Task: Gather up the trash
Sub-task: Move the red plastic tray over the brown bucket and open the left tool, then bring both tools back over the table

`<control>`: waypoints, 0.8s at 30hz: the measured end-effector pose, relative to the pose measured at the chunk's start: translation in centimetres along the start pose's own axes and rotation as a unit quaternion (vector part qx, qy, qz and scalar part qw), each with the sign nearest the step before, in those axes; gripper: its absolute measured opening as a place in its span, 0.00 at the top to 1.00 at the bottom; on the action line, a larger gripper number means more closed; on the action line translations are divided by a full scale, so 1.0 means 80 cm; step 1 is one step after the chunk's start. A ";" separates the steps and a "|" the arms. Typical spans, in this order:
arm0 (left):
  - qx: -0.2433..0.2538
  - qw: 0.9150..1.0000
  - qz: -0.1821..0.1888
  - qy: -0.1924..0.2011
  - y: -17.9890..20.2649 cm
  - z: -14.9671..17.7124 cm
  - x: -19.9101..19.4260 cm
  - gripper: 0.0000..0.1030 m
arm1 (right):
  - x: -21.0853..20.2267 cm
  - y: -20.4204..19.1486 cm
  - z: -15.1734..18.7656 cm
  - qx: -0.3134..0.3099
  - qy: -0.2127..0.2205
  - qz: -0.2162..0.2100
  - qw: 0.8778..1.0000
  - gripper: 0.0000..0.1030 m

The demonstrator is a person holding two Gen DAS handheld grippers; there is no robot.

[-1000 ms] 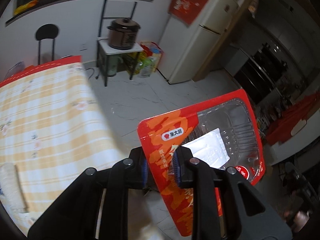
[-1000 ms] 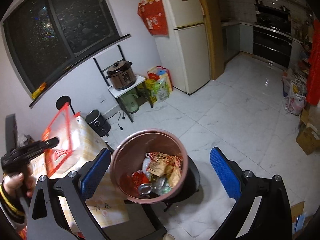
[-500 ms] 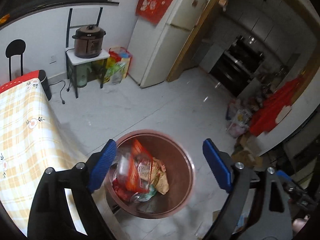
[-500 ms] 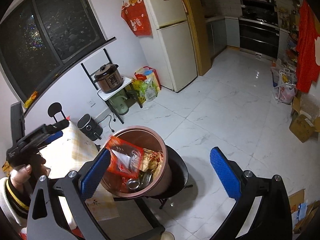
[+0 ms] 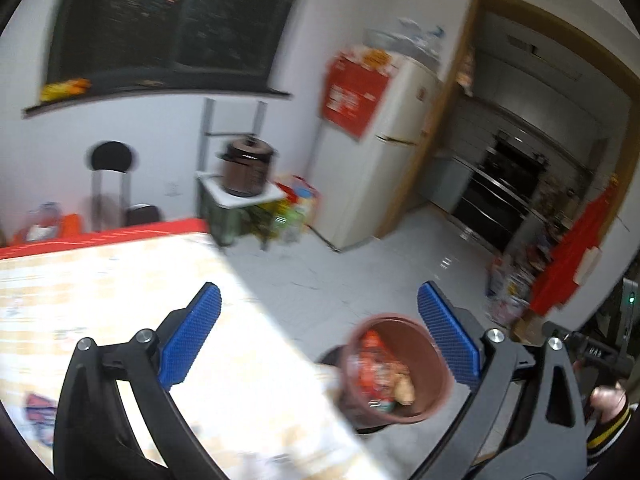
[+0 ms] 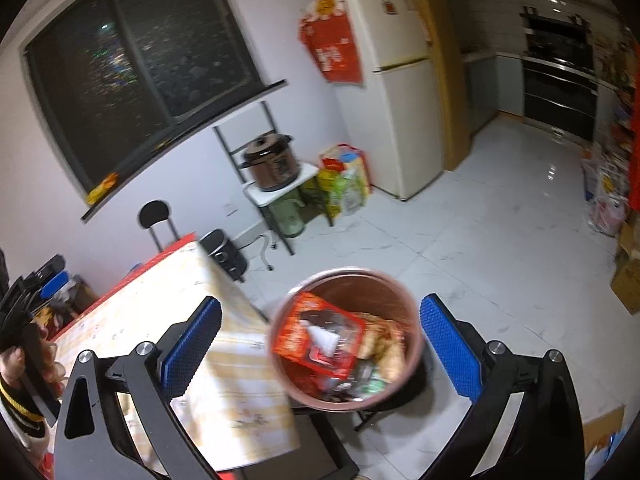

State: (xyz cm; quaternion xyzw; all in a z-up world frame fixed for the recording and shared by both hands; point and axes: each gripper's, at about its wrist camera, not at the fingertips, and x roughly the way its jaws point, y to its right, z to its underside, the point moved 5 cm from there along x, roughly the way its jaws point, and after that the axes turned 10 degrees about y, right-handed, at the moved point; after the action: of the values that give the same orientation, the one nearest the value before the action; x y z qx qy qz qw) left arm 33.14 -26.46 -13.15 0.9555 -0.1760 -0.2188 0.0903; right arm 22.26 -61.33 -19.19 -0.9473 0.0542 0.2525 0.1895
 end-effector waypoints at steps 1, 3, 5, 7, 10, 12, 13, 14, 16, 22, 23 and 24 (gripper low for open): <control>-0.002 1.000 -0.015 0.006 -0.025 -0.003 -0.018 0.06 | 0.005 -0.019 0.001 -0.006 -0.002 -0.008 1.000 0.05; -0.010 0.999 -0.047 0.016 -0.078 -0.008 -0.055 0.06 | 0.014 -0.061 0.005 -0.018 -0.008 -0.027 0.999 0.05; -0.019 0.996 -0.078 0.023 -0.126 -0.010 -0.090 0.06 | 0.022 -0.097 0.012 -0.028 -0.016 -0.045 0.998 0.05; -0.033 0.993 -0.113 0.028 -0.179 -0.008 -0.130 0.06 | 0.030 -0.137 0.019 -0.040 -0.024 -0.063 0.997 0.05; -0.055 0.983 -0.171 0.029 -0.256 0.004 -0.189 0.06 | 0.043 -0.197 0.034 -0.058 -0.040 -0.088 0.994 0.05; -0.074 0.976 -0.200 0.030 -0.301 0.017 -0.224 0.06 | 0.051 -0.238 0.048 -0.071 -0.052 -0.103 0.991 0.05; -0.083 0.974 -0.210 0.029 -0.316 0.023 -0.236 0.06 | 0.053 -0.257 0.055 -0.077 -0.058 -0.111 0.989 0.05; -0.094 0.970 -0.222 0.025 -0.334 0.030 -0.248 0.06 | 0.058 -0.272 0.061 -0.082 -0.064 -0.116 0.988 0.05; -0.117 0.963 -0.242 0.019 -0.371 0.050 -0.272 0.06 | 0.068 -0.312 0.081 -0.100 -0.082 -0.129 0.983 0.05; -0.167 0.951 -0.260 0.005 -0.431 0.107 -0.304 0.06 | 0.096 -0.419 0.161 -0.147 -0.145 -0.163 0.965 0.05; -0.173 0.950 -0.260 0.002 -0.442 0.117 -0.312 0.06 | 0.100 -0.435 0.175 -0.152 -0.154 -0.168 0.962 0.05; -0.180 0.948 -0.261 -0.004 -0.453 0.128 -0.316 0.06 | 0.106 -0.454 0.193 -0.161 -0.166 -0.173 0.957 0.05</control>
State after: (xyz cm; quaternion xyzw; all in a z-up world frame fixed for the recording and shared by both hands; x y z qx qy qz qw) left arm 18.00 15.47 -21.49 0.9352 0.1216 -0.2661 0.1994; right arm 29.70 -21.93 -23.74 -0.9047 -0.1840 0.3754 0.0820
